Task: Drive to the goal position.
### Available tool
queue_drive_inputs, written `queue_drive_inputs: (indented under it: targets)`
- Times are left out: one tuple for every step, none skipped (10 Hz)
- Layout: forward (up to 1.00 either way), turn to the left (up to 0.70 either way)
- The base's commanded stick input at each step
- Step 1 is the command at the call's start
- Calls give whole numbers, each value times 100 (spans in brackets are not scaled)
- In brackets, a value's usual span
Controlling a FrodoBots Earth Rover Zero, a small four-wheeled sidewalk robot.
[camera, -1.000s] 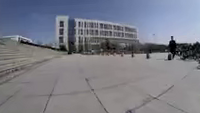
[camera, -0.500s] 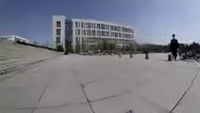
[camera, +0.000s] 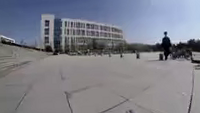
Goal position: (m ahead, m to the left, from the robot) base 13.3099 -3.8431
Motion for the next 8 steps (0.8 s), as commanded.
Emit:
queue_drive_inputs:
  targets:
    - [70, -35]
    - [70, -21]
    - [70, -8]
    - [70, 0]
    - [70, 0]
    - [70, 0]
    - [70, 0]
    - [70, 0]
